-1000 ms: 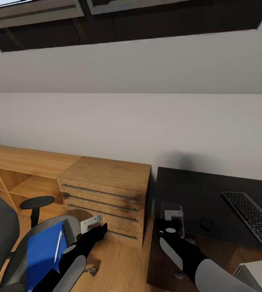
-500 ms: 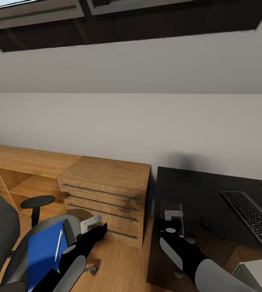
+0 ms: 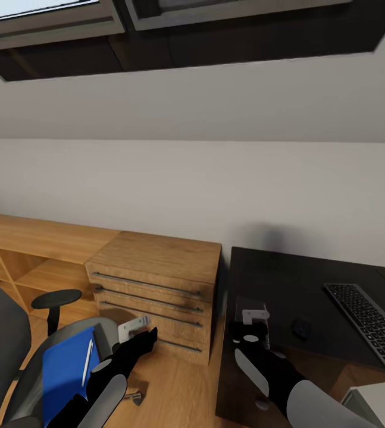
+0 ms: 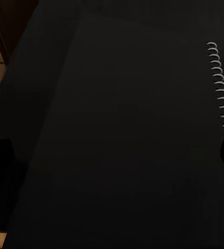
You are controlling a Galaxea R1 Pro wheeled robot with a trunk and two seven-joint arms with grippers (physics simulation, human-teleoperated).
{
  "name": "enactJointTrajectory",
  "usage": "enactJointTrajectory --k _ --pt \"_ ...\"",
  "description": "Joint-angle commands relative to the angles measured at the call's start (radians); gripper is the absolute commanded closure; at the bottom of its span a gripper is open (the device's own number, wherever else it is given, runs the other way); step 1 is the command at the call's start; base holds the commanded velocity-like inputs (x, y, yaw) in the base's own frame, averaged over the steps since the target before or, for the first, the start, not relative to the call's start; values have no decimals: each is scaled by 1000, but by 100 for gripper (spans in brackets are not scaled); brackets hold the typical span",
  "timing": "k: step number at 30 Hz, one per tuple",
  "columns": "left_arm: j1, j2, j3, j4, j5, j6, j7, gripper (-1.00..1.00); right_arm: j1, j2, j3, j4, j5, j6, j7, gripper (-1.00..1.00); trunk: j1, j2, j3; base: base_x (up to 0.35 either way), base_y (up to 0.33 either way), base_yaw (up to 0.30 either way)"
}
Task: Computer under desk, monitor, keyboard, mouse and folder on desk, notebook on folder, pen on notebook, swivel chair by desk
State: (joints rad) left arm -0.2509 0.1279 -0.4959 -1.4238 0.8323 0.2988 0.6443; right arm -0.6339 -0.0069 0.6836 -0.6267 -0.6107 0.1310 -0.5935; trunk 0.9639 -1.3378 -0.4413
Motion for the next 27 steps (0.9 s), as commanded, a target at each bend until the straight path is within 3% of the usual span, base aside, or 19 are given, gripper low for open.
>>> enactJointTrajectory --k 1,14,19,21,24,27 --pt "-1 1 -2 -1 5 2 8 -100 -1 -1 5 -2 -1 7 -8 -100 -4 7 2 0 0 0" --pt "-1 0 -3 12 5 2 8 -100 0 -2 5 -8 -1 3 -11 -100 -54 98 43 0 0 0" --pt "-2 -1 -3 12 5 2 8 -100 1 -11 7 -86 1 8 -21 -100 -61 112 49 0 0 0" --pt "-2 -1 -3 12 5 2 8 -100 2 -24 8 -135 0 14 -34 -100 -61 112 49 0 0 0" --pt "-2 -1 -3 13 5 2 8 -100 9 -69 10 -251 -3 38 -70 -100 -61 112 49 0 0 0" --pt "-2 -5 -8 8 4 -1 13 -100 23 -96 5 -310 -9 57 -79 -100 -61 112 49 0 0 0"
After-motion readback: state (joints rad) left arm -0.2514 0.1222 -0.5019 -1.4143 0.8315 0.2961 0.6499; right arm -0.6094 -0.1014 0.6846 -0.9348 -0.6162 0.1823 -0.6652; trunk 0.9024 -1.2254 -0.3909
